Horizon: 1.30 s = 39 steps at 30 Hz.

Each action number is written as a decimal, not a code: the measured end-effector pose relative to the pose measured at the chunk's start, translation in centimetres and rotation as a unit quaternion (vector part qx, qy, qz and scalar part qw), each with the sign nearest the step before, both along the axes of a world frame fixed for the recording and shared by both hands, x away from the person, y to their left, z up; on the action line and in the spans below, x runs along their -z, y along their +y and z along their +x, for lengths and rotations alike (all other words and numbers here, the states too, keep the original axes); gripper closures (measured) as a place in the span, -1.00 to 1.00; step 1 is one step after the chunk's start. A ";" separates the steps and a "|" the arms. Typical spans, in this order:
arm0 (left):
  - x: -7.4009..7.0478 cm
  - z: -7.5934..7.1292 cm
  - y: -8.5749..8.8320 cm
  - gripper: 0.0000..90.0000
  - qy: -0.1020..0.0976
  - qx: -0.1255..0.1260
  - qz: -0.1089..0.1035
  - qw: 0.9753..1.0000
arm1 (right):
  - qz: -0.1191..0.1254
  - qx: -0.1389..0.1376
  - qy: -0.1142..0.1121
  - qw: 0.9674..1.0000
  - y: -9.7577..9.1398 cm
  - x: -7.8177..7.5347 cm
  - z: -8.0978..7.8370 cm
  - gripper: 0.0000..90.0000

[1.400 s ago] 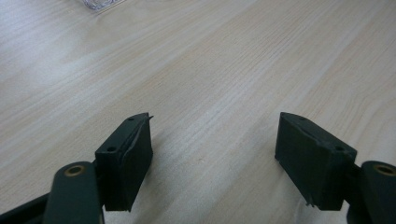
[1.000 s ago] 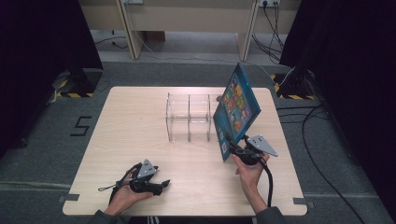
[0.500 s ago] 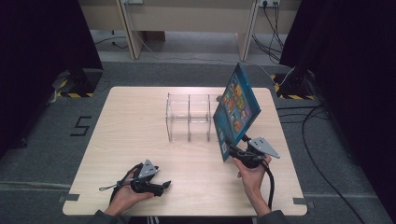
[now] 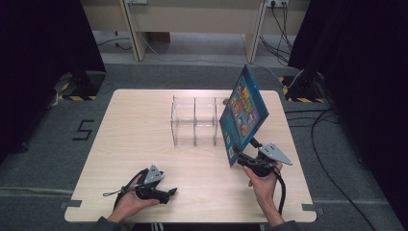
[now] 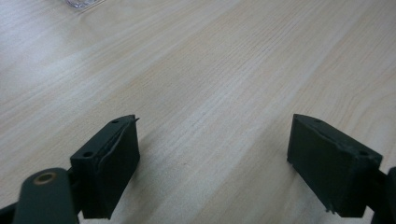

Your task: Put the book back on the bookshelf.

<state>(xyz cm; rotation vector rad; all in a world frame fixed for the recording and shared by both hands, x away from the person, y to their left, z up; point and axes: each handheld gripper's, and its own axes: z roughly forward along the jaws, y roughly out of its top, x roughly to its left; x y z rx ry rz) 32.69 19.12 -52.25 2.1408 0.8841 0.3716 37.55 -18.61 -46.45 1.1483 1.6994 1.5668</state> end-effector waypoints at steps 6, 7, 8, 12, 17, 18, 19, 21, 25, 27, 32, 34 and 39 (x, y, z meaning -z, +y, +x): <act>0.0 0.0 -0.1 -0.69 0.002 0.003 0.001 1.000 | -0.018 -0.005 -0.003 1.000 -0.3 0.0 -0.7 -0.48; 0.0 0.0 -0.1 -0.71 0.003 0.004 0.001 1.000 | -0.022 -0.005 -0.003 1.000 -0.4 0.0 -0.8 -0.50; 0.0 0.0 -0.1 -0.72 0.003 0.006 0.001 1.000 | -0.030 -0.005 -0.005 1.000 -0.4 0.0 -1.0 -0.52; 0.0 0.0 -0.2 -0.74 0.003 0.006 0.001 1.000 | -0.039 -0.004 -0.009 0.999 -0.6 -0.1 -1.5 -0.55; 0.0 0.0 -0.2 -0.75 0.003 0.007 0.002 1.000 | -0.039 -0.004 -0.003 0.999 -1.3 -0.1 -1.8 -0.58; 0.0 0.0 -0.2 -0.75 0.003 0.008 0.002 1.000 | -0.039 -0.004 -0.003 0.999 -1.3 -0.1 -1.8 -0.58; 0.0 0.0 -0.2 -0.75 0.003 0.008 0.002 1.000 | -0.038 -0.003 -0.002 0.999 -1.4 -0.1 -1.8 -0.59; 0.1 -0.1 -0.2 -0.76 0.003 0.009 0.003 1.000 | -0.037 -0.003 0.000 0.999 -1.6 -0.1 -2.0 -0.59; 0.1 -0.1 -0.2 -0.77 0.003 0.011 0.003 1.000 | -0.038 -0.009 0.006 0.999 -1.8 0.0 -2.3 -0.60; 0.0 -0.1 -0.2 -0.78 0.003 0.012 0.004 1.000 | -0.040 -0.010 0.010 0.999 -1.9 0.1 -2.5 -0.61; 0.0 -0.1 -0.2 -0.78 0.003 0.012 0.004 1.000 | -0.057 -0.032 0.014 0.998 -2.1 0.2 -2.9 -0.59; 0.0 -0.1 -0.2 -0.79 0.004 0.014 0.005 1.000 | -0.059 -0.037 0.022 0.997 -2.1 0.3 -3.2 -0.60; 0.0 -0.1 -0.3 -0.81 0.005 0.017 0.005 1.000 | -0.056 -0.042 0.023 0.997 -2.4 0.4 -3.5 -0.61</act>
